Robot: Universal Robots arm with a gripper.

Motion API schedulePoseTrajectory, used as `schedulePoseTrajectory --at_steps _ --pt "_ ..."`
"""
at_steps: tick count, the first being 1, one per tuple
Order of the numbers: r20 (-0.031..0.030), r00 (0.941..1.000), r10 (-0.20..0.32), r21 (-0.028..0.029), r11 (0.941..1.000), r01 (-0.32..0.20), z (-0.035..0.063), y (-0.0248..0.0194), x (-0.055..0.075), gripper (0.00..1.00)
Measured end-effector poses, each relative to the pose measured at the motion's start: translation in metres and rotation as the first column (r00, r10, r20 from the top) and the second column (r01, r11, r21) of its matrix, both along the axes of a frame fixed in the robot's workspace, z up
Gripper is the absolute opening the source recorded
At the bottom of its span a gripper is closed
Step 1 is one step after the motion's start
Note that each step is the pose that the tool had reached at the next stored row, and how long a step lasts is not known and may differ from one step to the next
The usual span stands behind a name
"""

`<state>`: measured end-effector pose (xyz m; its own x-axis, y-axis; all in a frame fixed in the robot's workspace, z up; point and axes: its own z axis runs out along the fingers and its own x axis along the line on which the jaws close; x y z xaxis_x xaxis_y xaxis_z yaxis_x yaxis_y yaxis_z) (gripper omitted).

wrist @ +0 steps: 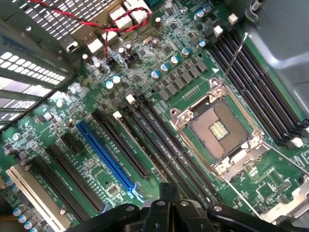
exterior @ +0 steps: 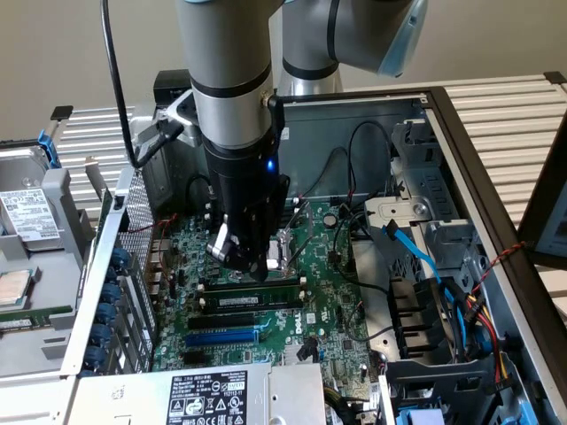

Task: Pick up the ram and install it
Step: 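Press down the ram until it locks into place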

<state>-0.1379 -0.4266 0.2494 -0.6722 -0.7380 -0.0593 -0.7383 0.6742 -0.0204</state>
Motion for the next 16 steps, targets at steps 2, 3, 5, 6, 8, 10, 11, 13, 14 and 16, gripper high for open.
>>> schedulePoseTrajectory --at_steps 2,3,5,6,8,10,11,13,14,16 --pt "0.0 0.9994 -0.035 0.0 0.9994 0.035 0.0 0.0 0.0 0.11" --pt "-0.0001 0.9985 -0.055 0.0 0.9985 0.055 0.0 0.0 0.0 0.11" --pt "0.0 0.9959 -0.091 0.0 0.9959 0.091 0.0 0.0 0.0 0.11" --pt "0.0 0.9941 -0.109 0.0 0.9941 0.109 0.0 0.0 0.0 0.11" --pt "0.0 0.9896 -0.144 0.0 0.9896 0.144 0.0 0.0 0.0 0.11" --pt "0.0 0.9837 -0.18 0.0 0.9837 0.18 0.0 0.0 0.0 0.11" --pt "0.0 0.98 -0.199 -0.0001 0.98 0.199 0.0 0.0 0.0 0.11" --pt "0.0 0.9723 -0.234 0.0 0.9723 0.234 0.0 0.0 0.0 0.11" --pt "0.0 0.9679 -0.251 0.0 0.9679 0.251 0.0 0.0 0.0 0.11" --pt "0.0 0.9581 -0.286 0.0 0.9581 0.286 0.0 0.0 0.0 0.11"
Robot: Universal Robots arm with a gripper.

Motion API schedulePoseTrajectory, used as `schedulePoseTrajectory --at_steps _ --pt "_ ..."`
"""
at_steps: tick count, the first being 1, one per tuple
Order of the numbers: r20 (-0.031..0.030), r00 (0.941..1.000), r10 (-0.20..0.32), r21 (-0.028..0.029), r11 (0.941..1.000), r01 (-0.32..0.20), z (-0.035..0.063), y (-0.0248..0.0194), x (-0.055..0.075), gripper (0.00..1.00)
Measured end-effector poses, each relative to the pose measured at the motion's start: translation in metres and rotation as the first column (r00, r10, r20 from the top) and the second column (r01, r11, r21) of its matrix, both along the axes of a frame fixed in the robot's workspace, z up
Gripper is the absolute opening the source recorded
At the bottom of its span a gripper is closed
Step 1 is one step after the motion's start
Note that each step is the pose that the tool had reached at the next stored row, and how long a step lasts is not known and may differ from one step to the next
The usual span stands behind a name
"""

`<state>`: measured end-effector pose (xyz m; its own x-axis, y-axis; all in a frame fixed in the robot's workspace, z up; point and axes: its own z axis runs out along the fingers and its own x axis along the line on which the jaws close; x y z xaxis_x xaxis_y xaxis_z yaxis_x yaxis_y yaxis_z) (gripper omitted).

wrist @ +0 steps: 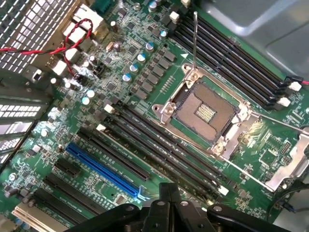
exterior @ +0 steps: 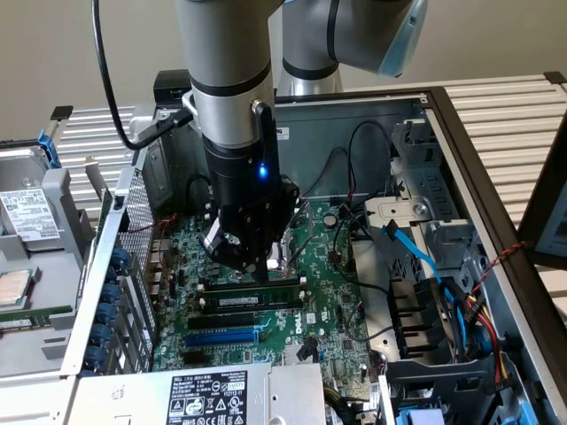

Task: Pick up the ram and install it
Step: 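Press down the ram until it locks into place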

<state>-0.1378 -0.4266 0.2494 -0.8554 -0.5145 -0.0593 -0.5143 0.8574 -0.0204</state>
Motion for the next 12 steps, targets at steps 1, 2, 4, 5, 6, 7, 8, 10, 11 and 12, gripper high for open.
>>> schedulePoseTrajectory --at_steps 1,2,4,5,6,7,8,10,11,12 --pt "0.0 0.9998 -0.018 0.0 0.9998 0.018 0.0 0.0 0.0 0.11" --pt "0.0 0.9994 -0.035 0.0 0.9994 0.035 0.0 0.0 0.0 0.11" --pt "0.0 0.9974 -0.072 0.0 0.9974 0.072 0.0 0.0 0.0 0.11" --pt "0.0 0.9958 -0.091 0.0 0.9958 0.091 0.0 0.0 0.0 0.11" --pt "0.0 0.994 -0.109 0.0 0.994 0.109 0.0 0.0 0.0 0.11" --pt "0.0 0.992 -0.126 0.0 0.992 0.126 0.0 0.0 0.0 0.11" --pt "0.0 0.9896 -0.144 0.0 0.9896 0.144 0.0 0.0 0.0 0.11" --pt "0.0 0.9837 -0.18 0.0 0.9837 0.18 0.0 0.0 0.0 0.11" --pt "0.0 0.9801 -0.199 0.0 0.9801 0.199 0.0 0.0 0.0 0.11" --pt "0.0 0.9763 -0.216 0.0 0.9763 0.216 0.0 0.0 0.0 0.11"
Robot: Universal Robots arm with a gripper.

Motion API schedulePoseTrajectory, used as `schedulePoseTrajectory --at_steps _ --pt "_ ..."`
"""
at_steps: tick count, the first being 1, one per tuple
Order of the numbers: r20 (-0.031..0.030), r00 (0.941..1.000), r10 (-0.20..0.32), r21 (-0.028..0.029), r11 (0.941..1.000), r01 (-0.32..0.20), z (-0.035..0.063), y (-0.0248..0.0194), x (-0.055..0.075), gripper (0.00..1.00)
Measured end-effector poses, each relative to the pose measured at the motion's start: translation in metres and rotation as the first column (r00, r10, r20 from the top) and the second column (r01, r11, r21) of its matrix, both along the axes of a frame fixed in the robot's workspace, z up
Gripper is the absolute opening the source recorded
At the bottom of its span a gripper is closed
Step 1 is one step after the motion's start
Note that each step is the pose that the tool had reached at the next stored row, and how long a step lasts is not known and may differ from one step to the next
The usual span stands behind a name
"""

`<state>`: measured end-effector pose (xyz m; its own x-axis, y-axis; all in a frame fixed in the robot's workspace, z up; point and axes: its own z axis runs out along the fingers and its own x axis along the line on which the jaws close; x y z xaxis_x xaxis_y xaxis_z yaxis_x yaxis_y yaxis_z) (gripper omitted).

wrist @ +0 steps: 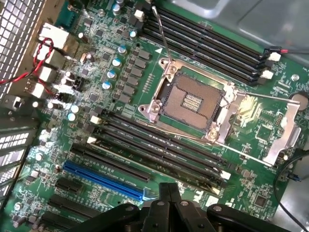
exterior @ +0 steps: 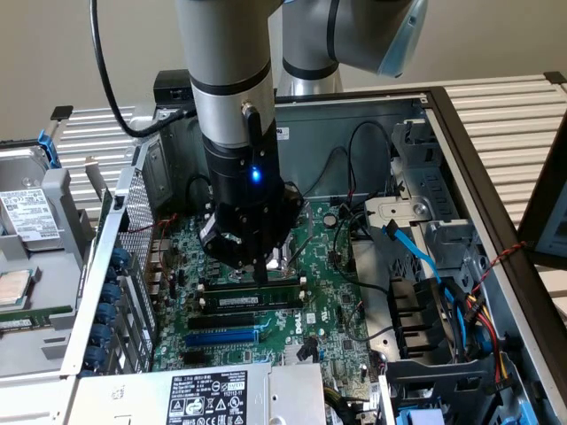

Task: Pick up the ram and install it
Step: 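Press down the ram until it locks into place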

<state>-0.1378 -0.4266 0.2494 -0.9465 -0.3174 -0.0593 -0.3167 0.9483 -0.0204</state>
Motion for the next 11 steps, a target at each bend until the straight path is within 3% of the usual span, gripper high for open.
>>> schedulePoseTrajectory --at_steps 6,11 --pt "0.0 0.9941 -0.108 0.0 0.9941 0.108 0.0 0.0 0.0 0.11" --pt "-0.0001 0.9799 -0.2 0.0 0.9799 0.2 0.0 0.0 0.0 0.11"
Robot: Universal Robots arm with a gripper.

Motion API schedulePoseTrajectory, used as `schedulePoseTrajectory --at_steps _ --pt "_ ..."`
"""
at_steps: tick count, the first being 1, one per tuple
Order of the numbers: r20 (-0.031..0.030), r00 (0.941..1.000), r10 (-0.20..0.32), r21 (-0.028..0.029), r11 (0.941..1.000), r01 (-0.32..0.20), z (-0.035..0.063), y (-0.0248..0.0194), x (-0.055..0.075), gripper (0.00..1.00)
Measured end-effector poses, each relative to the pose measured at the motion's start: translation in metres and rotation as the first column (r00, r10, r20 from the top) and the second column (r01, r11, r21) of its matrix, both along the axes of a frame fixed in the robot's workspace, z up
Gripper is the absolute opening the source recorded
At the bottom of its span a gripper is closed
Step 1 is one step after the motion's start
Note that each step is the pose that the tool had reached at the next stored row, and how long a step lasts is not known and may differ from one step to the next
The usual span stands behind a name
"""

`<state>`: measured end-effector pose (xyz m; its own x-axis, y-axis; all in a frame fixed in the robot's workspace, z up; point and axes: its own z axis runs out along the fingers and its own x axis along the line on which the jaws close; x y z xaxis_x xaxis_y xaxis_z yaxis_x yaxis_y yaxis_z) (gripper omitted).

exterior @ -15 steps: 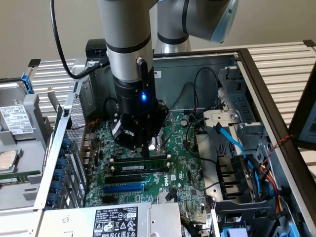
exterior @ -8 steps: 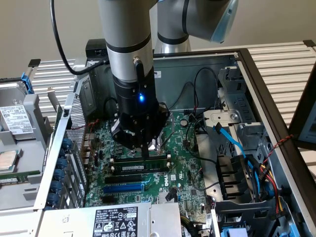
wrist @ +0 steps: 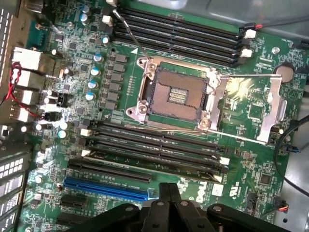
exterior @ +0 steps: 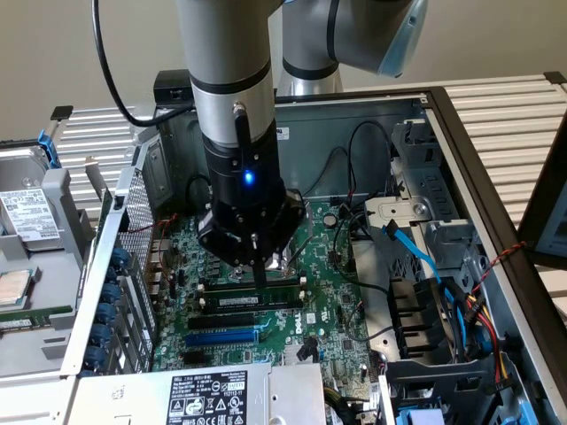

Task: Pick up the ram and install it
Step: 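Press down the ram until it locks into place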

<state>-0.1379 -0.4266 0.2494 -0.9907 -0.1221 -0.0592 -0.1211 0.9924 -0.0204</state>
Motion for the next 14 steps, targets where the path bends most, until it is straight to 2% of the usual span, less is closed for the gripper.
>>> schedulePoseTrajectory --at_steps 3,6,10,14 --pt "0.0001 0.9985 -0.054 0.0 0.9985 0.054 0.0 0.0 0.0 0.11" --pt "0.0001 0.994 -0.109 0.0001 0.994 0.109 0.0 0.0 0.0 0.11" --pt "0.0 0.9836 -0.18 0.0 0.9836 0.18 0.0 0.0 0.0 0.11" --pt "0.0 0.9691 -0.247 0.0002 0.9691 0.247 0.0 0.0 0.0 0.11"
